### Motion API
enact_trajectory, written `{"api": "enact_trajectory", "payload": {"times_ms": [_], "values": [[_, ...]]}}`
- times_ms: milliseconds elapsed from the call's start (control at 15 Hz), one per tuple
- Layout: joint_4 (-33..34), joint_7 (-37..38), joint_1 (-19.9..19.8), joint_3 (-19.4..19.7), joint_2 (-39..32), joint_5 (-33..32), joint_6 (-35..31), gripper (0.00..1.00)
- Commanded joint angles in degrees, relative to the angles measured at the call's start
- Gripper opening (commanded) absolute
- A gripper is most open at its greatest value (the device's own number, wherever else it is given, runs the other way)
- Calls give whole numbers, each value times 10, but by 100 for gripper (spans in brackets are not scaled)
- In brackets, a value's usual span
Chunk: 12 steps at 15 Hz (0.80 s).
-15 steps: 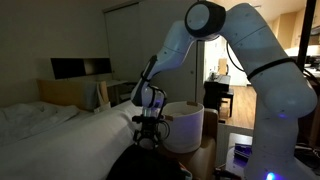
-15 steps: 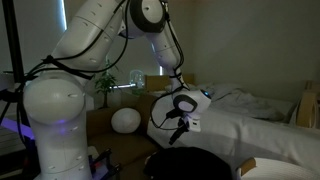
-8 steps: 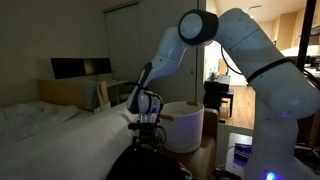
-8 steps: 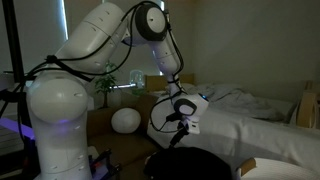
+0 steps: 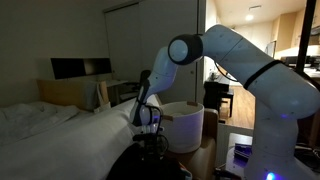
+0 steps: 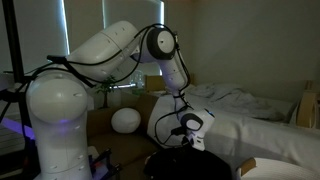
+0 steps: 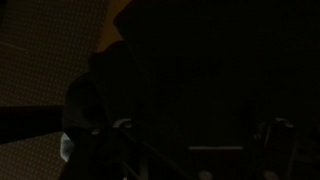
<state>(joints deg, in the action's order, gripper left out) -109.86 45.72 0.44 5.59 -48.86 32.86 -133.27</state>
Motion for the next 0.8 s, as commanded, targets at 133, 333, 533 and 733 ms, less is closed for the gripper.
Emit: {"api": "enact_trajectory", "payload": {"times_ms": [133, 333, 533, 733], "values": [[88, -15, -34, -24, -92, -4, 21, 100], [147, -20, -50, -47, -156, 3, 40, 75], [186, -28, -66, -61, -190, 8, 64, 61], [197, -28, -74, -60, -188, 12, 78, 42]]}}
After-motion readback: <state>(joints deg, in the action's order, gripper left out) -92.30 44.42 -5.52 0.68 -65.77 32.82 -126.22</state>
